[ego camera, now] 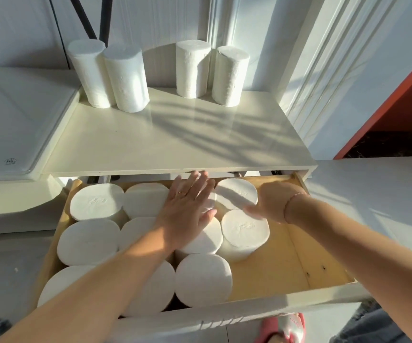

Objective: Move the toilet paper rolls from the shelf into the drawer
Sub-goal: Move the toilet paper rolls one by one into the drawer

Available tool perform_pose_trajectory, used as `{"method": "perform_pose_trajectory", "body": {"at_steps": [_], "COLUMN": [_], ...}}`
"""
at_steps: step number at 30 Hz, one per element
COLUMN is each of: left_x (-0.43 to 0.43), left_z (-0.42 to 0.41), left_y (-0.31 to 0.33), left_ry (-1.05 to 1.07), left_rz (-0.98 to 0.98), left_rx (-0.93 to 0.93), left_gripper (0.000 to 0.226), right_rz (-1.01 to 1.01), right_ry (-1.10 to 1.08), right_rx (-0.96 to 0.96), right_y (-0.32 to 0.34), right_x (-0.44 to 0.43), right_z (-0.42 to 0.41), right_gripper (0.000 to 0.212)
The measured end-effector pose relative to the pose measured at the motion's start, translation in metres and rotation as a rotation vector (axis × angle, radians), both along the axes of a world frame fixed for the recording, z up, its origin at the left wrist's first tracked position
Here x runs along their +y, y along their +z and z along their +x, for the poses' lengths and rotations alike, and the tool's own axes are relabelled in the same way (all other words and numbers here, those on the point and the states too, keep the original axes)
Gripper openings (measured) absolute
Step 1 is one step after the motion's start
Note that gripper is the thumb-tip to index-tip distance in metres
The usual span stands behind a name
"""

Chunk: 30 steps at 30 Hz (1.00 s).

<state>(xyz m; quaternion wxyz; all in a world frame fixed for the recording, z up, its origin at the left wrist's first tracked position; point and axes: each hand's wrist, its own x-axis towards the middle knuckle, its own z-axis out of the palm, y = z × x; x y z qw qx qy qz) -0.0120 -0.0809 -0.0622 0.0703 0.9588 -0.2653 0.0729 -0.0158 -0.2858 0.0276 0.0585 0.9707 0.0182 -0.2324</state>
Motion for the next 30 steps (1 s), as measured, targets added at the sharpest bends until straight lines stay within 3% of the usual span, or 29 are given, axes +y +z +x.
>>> {"method": "perform_pose_trajectory", "body": {"at_steps": [2, 5, 10, 19, 23, 30], "left_x": [0.013, 0.039, 0.079, 0.087, 0.086, 0.086], "left_z": [-0.004, 0.004, 0.027, 0.042, 0.042, 0.042], "left_y": [0.003, 0.007, 0.011, 0.012, 0.01, 0.008], "left_ry": [0.048, 0.146, 0.376, 0.387, 0.399, 0.4], "left_rz": [-0.022, -0.069, -0.088, -0.191, -0.21, -0.217], "left_rx": [-0.106, -0.144, -0.073, -0.091, -0.107, -0.11], "left_gripper": [0.062, 0.062, 0.065, 0.055, 0.055, 0.054], "right_rz": [0.167, 0.622, 1.115, 1.399, 1.525, 1.512], "right_ry": [0.035, 0.014, -0.155, -0.223, -0.209, -0.17], "right_rx": [-0.179, -0.366, -0.346, -0.394, -0.418, -0.479], "right_y": [0.016, 0.023, 0.005, -0.009, -0.01, -0.01], "right_x": [0.02, 0.062, 0.139, 0.225, 0.241, 0.242], "right_z": [0.027, 0.076, 0.159, 0.256, 0.278, 0.287], "right_gripper": [0.053, 0.042, 0.086, 0.115, 0.111, 0.101]}}
